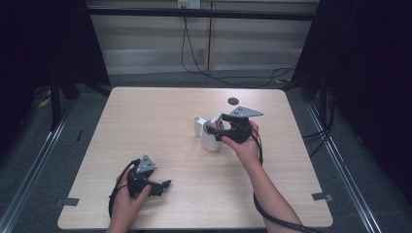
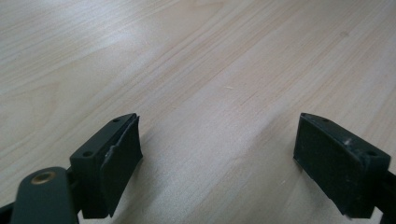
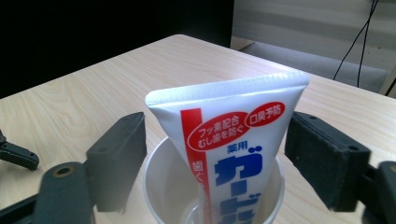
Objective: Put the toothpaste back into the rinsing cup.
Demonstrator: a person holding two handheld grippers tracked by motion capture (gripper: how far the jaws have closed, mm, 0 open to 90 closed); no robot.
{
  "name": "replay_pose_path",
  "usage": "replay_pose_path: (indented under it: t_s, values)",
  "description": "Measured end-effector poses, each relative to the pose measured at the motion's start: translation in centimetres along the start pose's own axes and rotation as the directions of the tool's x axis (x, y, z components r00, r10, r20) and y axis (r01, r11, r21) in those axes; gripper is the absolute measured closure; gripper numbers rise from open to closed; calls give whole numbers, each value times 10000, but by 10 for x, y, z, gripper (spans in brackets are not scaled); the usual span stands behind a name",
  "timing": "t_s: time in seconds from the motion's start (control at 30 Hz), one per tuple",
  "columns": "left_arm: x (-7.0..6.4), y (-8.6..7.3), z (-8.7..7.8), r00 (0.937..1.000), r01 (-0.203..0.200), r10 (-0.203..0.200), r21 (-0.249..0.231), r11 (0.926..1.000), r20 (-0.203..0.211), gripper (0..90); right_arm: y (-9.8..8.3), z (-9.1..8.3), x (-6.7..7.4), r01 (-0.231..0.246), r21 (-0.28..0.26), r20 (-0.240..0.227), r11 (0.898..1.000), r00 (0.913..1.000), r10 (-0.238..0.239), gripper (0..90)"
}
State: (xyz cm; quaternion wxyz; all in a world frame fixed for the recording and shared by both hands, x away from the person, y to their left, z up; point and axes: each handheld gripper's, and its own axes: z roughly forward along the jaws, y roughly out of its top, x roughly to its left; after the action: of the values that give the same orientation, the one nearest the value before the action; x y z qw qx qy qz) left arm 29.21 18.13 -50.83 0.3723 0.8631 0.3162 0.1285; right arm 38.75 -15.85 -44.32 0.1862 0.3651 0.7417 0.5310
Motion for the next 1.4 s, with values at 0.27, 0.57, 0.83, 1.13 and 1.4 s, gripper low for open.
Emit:
replay_pose_path:
  t_s: [0.27,0.57,0.83,1.13,1.4]
  values:
    - [0,0,0,10000,3,-3,1,10000,2,146,-1,-5,-1,172,190,-16,9997,9999,-171,151]
    - [0,0,0,10000,6,-6,-5,10000,5,146,-3,-13,-2,209,324,-133,9993,9997,-205,136]
    - [0,0,0,10000,0,0,3,10000,2,146,-2,-23,-3,402,503,-242,9979,9989,-390,131]
    - [0,0,1,10000,19,-18,-22,10000,34,138,-5,-34,-4,459,583,-355,9972,9984,-438,131]
    - [-1,0,1,10000,23,-23,-25,10000,24,137,-10,-41,-2,550,686,-593,9961,9969,-510,131]
